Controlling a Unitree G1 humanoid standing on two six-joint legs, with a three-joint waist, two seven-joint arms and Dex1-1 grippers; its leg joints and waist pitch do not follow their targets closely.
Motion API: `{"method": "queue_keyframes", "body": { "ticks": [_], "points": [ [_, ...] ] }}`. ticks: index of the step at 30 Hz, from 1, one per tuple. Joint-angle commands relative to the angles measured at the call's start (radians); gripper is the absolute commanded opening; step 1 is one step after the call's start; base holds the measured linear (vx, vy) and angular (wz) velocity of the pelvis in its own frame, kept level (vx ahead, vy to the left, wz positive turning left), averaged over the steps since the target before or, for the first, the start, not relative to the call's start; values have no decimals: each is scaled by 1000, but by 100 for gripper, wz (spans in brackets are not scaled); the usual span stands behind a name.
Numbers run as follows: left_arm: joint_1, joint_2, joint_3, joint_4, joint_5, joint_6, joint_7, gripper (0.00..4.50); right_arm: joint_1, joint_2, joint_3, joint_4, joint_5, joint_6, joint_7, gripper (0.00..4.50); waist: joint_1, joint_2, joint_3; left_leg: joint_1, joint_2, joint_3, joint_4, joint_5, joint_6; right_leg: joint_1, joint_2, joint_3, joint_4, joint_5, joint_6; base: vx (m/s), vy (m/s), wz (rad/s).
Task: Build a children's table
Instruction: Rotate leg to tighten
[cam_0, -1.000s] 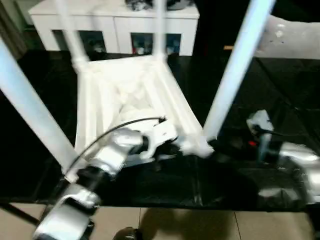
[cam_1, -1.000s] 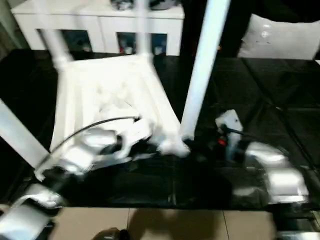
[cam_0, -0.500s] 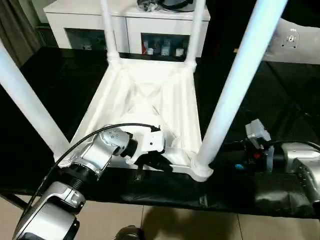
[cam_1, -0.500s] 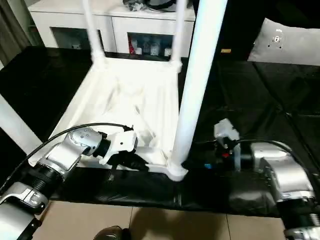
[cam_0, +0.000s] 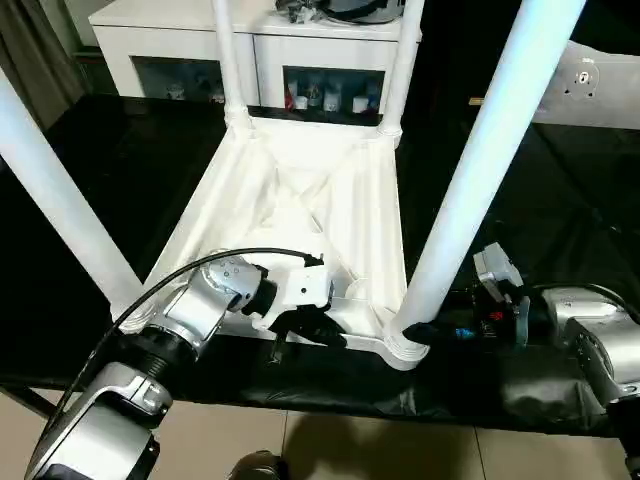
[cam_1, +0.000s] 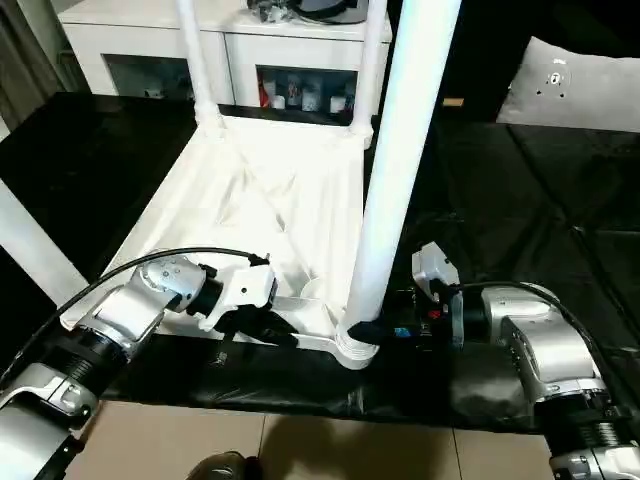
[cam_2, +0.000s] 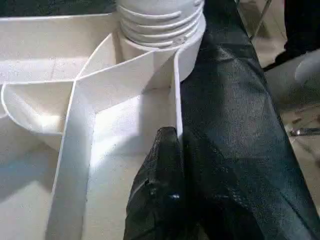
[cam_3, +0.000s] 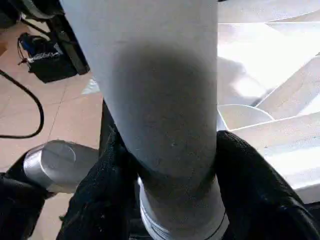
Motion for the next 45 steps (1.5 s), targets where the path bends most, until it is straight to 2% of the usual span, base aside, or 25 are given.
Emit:
{"method": "queue_keyframes", "body": {
  "ticks": [1, 3, 4, 5, 7, 8, 9, 11, 13, 14, 15, 16, 19, 23, 25, 26, 30, 31, 32, 33, 37, 40, 43, 44, 45],
  "points": [
    [-31, -39, 13, -22, -9, 45, 57, 0, 14, 28, 2, -54, 45, 64, -40, 197, -6, -14, -62, 53, 65, -30, -72, -283, 38, 12, -54, 16, -67, -100, -253, 0, 0, 0],
    [-35, -76, 42, -28, -6, 124, 154, 0, 9, 82, -13, -80, 8, 143, -218, 197, -9, -12, -60, 52, 63, -32, -76, -301, 22, 10, -56, 18, -71, -148, -241, 0, 0, 0],
    [-38, -107, 61, -38, -8, 182, 218, 0, -9, 145, -34, -72, -26, 176, -365, 197, -18, -14, -57, 50, 61, -35, -80, -329, 4, 9, -59, 18, -75, -206, -229, 0, 0, 0],
    [-38, -107, 61, -38, -8, 182, 218, 0, -9, 145, -34, -72, -26, 176, -365, 197, -23, -13, -57, 53, 60, -35, -80, -342, -9, 5, -59, 20, -76, -232, -223, 0, 0, 0],
    [-41, -143, 79, -43, -8, 234, 284, 0, -20, 184, -48, -70, -51, 202, -463, 197, -46, -16, -54, 47, 56, -44, -86, -384, -47, 8, -64, 17, -84, -340, -186, 0, 0, 0],
    [-41, -144, 80, -43, -8, 236, 288, 0, -21, 186, -49, -70, -53, 203, -468, 197, -46, -16, -54, 47, 56, -44, -86, -384, -47, 8, -64, 17, -84, -340, -186, 0, 0, 0],
    [-49, -186, 99, -38, 1, 284, 371, 0, -38, 236, -63, -59, -86, 240, -582, 197, -61, -16, -53, 47, 56, -43, -87, -386, -53, 5, -59, 19, -86, -329, -173, 0, 0, 0],
    [-66, -235, 123, -16, 16, 320, 475, 0, -66, 306, -89, -38, -130, 273, -741, 197, -80, -18, -56, 44, 50, -43, -85, -371, -52, 5, -54, 18, -86, -282, -181, 0, 0, 0],
    [-77, -274, 138, 4, 21, 337, 542, 0, -90, 361, -112, -9, -158, 232, -860, 197, -89, -17, -58, 42, 48, -41, -83, -351, -43, 5, -53, 18, -88, -257, -181, 0, 0, 0],
    [-78, -278, 138, 6, 21, 339, 547, 0, -93, 369, -117, -4, -158, 224, -872, 197, -88, -18, -61, 41, 47, -39, -79, -331, -32, 8, -55, 18, -88, -245, -176, 0, 0, 0],
    [-76, -285, 135, 2, 23, 337, 555, 0, -95, 375, -114, -6, -153, 207, -864, 231, -88, -14, -61, 40, 47, -38, -77, -318, -25, 7, -54, 19, -89, -227, -174, 0, 0, 0],
    [-73, -290, 127, -5, 30, 330, 558, 0, -93, 383, -111, -20, -147, 186, -853, 251, -87, -16, -62, 39, 47, -36, -75, -287, -6, 10, -49, 19, -87, -171, -175, 0, 0, 0],
    [-67, -287, 118, -18, 36, 326, 548, 0, -87, 387, -113, -45, -126, 212, -838, 274, -83, -14, -69, 35, 45, -33, -67, -178, 47, 19, -42, 16, -70, 10, -199, 0, 0, 0],
    [-51, -256, 103, -44, 45, 312, 521, 0, -70, 358, -131, -85, -113, 220, -795, 313, -76, -15, -75, 34, 47, -30, -55, -106, 105, 23, -43, 14, -58, 142, -232, 13, -1, 0],
    [-49, -250, 101, -43, 44, 306, 518, 0, -64, 343, -131, -90, -109, 213, -776, 343, -76, -14, -73, 34, 47, -29, -55, -111, 110, 20, -42, 12, -59, 133, -241, 0, 0, 0],
    [-41, -230, 92, -46, 40, 279, 487, 0, -51, 298, -128, -96, -98, 190, -716, 343, -75, -16, -71, 35, 48, -29, -57, -135, 105, 22, -43, 12, -63, 94, -242, 0, 0, 0],
    [-37, -218, 85, -48, 38, 260, 464, 0, -43, 271, -125, -99, -92, 176, -679, 387, -70, -14, -66, 39, 52, -30, -63, -188, 81, 19, -43, 14, -70, 4, -230, 0, 0, 0],
    [-28, -179, 63, -56, 39, 232, 404, 0, -29, 198, -123, -102, -74, 155, -569, 396, -68, -13, -66, 41, 53, -31, -64, -203, 71, 17, -44, 14, -73, -22, -227, 0, 0, 0],
    [-28, -179, 63, -56, 39, 232, 404, 0, -29, 198, -123, -102, -74, 155, -569, 403, -64, -13, -66, 41, 54, -32, -64, -213, 68, 20, -46, 14, -74, -35, -221, 0, 0, 0],
    [-24, -142, 40, -54, 38, 185, 338, 0, -24, 138, -117, -90, -66, 132, -475, 411, -62, -16, -65, 44, 57, -30, -65, -226, 61, 18, -46, 16, -75, -45, -220, 0, 0, 0],
    [-20, -76, 0, -57, 36, 99, 206, 0, -39, 45, -91, -51, -71, 103, -334, 446, -50, -13, -66, 44, 58, -30, -63, -234, 60, 14, -47, 15, -71, -47, -220, 0, 0, 0],
    [-21, -52, -12, -58, 29, 67, 144, 0, -47, 1, -63, -40, -74, 93, -243, 446, -36, -15, -66, 48, 60, -27, -63, -242, 54, 11, -47, 15, -69, -63, -230, 0, 0, 0],
    [-26, -22, -31, -64, 20, 37, 72, 0, -57, -30, -38, -24, -58, 50, -137, 446, -27, -12, -66, 47, 62, -29, -63, -258, 48, 10, -50, 15, -66, -72, -232, 0, 0, 0],
    [-26, -20, -32, -64, 20, 35, 69, 0, -58, -30, -38, -23, -56, 47, -133, 421, -26, -13, -67, 48, 62, -28, -63, -262, 48, 10, -51, 15, -67, -74, -234, 0, 0, 0],
    [-30, -13, -39, -62, 20, 27, 56, 0, -65, -31, -34, -12, -47, 40, -112, 421, -24, -12, -65, 48, 62, -28, -64, -269, 46, 7, -51, 15, -68, -82, -237, 0, 0, 0]
  ]
}}
